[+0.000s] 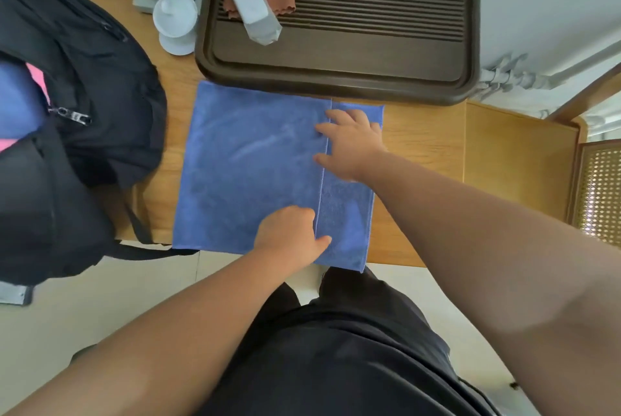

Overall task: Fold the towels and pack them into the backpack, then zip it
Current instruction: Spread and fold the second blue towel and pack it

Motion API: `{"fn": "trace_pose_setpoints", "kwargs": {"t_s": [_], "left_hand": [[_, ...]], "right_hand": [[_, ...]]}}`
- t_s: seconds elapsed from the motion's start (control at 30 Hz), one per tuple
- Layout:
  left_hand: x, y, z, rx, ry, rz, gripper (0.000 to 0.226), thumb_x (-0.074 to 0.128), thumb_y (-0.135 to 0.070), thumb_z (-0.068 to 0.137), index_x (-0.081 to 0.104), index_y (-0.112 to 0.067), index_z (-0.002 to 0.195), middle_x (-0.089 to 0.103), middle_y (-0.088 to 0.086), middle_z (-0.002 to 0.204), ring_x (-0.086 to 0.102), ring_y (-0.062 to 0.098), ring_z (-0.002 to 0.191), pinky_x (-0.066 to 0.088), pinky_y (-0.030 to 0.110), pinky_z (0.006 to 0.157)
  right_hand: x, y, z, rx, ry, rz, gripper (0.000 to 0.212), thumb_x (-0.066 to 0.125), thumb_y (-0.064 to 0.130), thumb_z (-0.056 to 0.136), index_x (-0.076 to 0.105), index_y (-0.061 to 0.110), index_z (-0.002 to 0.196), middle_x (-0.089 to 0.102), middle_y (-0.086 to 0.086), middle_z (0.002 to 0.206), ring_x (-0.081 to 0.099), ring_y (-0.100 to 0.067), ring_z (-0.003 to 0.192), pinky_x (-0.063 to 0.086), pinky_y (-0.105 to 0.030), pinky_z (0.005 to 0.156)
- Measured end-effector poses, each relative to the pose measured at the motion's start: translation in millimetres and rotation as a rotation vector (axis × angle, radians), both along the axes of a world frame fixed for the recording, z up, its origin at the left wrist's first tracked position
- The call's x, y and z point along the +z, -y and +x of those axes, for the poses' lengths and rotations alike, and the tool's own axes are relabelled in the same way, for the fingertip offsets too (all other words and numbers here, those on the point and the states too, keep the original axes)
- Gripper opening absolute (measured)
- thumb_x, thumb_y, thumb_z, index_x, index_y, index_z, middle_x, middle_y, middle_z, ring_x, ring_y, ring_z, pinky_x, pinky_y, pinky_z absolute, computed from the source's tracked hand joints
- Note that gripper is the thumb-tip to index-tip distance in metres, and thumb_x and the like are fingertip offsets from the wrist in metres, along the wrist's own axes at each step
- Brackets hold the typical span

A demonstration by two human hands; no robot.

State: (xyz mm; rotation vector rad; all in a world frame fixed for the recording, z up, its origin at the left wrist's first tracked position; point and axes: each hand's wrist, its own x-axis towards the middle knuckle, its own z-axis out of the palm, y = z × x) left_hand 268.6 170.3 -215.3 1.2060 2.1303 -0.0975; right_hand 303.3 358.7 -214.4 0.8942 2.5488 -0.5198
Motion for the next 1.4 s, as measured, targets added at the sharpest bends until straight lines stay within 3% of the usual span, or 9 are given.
{"fn": "trace_pose_setpoints", "kwargs": {"t_s": [0.13,0.5,0.63,0.9,1.17,1.3,1.4], "left_hand": [[-8.9,10.2,12.3,0.059,-0.052,0.045,0.037,0.064,-0.049,0.086,0.044,-0.019,0.082,0.044,-0.001,0.090,0.052,0.023,0.095,0.046,0.035,0.069],[-5.9,17.5,19.9,0.112,-0.062,0.085,0.018,0.062,-0.022,0.082,0.046,-0.016,0.078,0.052,0.004,0.096,0.051,0.025,0.092,0.046,0.037,0.073],[-2.8,18.7,13.7,0.159,-0.024,0.076,0.014,0.062,-0.023,0.082,0.056,-0.012,0.078,0.055,0.002,0.091,0.054,0.023,0.084,0.049,0.036,0.067],[27.9,16.6,-1.8,0.350,0.100,0.084,0.020,0.064,-0.025,0.074,0.049,-0.014,0.065,0.053,-0.001,0.064,0.052,0.022,0.064,0.037,0.029,0.052],[85.7,-2.4,10.7,0.188,0.019,0.135,0.017,0.063,-0.022,0.071,0.054,-0.008,0.073,0.057,0.004,0.068,0.056,0.025,0.067,0.043,0.035,0.054],[80.6,-18.2,32.0,0.163,0.104,0.120,0.018,0.064,-0.022,0.072,0.049,-0.011,0.070,0.051,0.000,0.065,0.049,0.020,0.062,0.040,0.033,0.053],[63.6,-29.8,51.1,0.110,0.174,0.080,0.020,0.066,-0.021,0.077,0.047,-0.015,0.071,0.051,-0.003,0.068,0.053,0.019,0.066,0.045,0.033,0.055]], "right_hand": [[-3.1,2.6,-2.2,-0.086,-0.029,-0.069,0.066,0.062,0.058,0.085,0.044,0.035,0.144,0.017,0.001,0.163,0.012,-0.029,0.149,0.026,-0.050,0.113],[4.3,3.2,-4.6,-0.091,-0.053,-0.085,0.079,0.067,0.064,0.079,0.047,0.023,0.144,0.028,0.009,0.158,0.021,-0.025,0.144,0.028,-0.046,0.108],[3.3,5.8,-6.5,-0.072,-0.033,-0.074,0.076,0.069,0.060,0.078,0.047,0.022,0.140,0.028,0.010,0.157,0.028,-0.027,0.138,0.030,-0.045,0.105],[18.0,4.2,-8.1,-0.012,0.000,-0.058,0.083,0.070,0.055,0.081,0.037,0.019,0.148,0.024,0.010,0.158,0.034,-0.027,0.135,0.033,-0.045,0.103],[60.5,-10.8,16.6,-0.007,-0.206,-0.064,0.074,0.069,0.051,0.084,0.041,0.018,0.145,0.025,0.011,0.157,0.035,-0.025,0.135,0.031,-0.046,0.108],[60.4,-24.8,44.1,-0.070,-0.207,-0.032,0.070,0.064,0.050,0.089,0.042,0.018,0.146,0.028,0.009,0.157,0.035,-0.024,0.137,0.030,-0.047,0.111],[48.4,-31.8,61.3,-0.115,-0.181,-0.058,0.069,0.065,0.046,0.090,0.042,0.015,0.146,0.029,0.006,0.156,0.038,-0.024,0.136,0.035,-0.045,0.111]]}}
